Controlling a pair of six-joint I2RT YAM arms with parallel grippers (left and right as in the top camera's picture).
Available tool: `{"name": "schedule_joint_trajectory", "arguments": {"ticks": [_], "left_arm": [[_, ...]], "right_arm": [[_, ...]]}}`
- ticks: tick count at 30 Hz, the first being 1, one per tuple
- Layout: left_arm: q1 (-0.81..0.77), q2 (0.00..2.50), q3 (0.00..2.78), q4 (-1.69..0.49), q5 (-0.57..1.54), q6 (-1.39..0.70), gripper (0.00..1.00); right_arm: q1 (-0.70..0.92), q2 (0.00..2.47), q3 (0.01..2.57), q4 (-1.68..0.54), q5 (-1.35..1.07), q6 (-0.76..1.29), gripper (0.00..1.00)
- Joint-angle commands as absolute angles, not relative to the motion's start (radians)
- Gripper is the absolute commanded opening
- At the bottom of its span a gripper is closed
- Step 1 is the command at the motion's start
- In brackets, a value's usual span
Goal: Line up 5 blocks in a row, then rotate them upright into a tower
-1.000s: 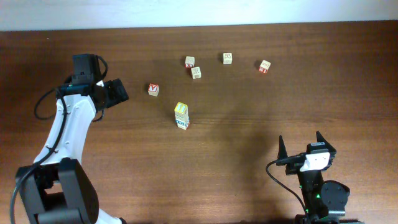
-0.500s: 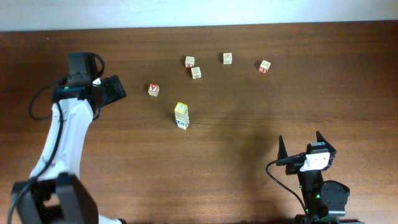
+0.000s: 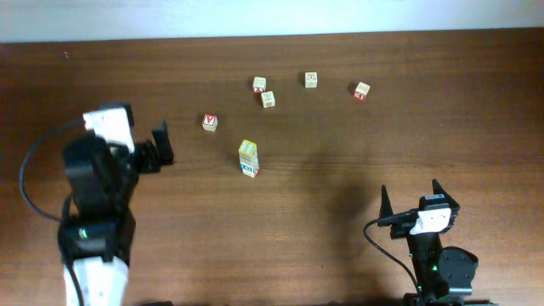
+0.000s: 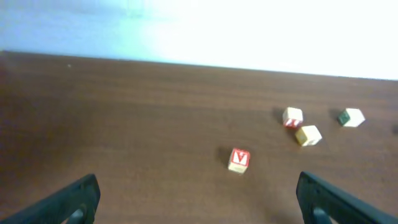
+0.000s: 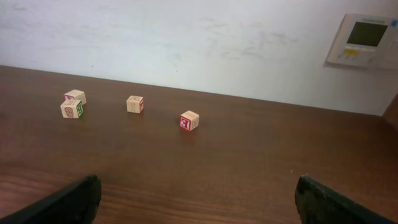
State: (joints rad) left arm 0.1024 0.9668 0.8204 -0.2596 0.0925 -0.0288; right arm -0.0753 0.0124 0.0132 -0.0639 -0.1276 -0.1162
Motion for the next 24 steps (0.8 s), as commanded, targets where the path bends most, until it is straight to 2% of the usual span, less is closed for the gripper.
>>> {"name": "schedule_joint_trajectory", "arguments": {"ticks": [1,6,14,24], "left_arm": [[0.101,0.762,0.608,-0.183,0.146,0.020,0.99],[0.101,0.547,0.423,-0.120,0.131,0.037,0.99],[0.101,0.278,0.225,-0.067,0.132,0.226,0.99],[0.101,0.142,0.092,-0.053,0.056,0.321,0.99]], "right_arm": [[-0.079,0.006,0.006,-0.067,-0.123,-0.116,0.99],[-0.079,0.006,0.006,-0.067,-0.123,-0.116,0.99],[-0.079,0.006,0.006,-0.067,-0.123,-0.116,0.99],[-0.079,0.006,0.006,-0.067,-0.123,-0.116,0.99]]}}
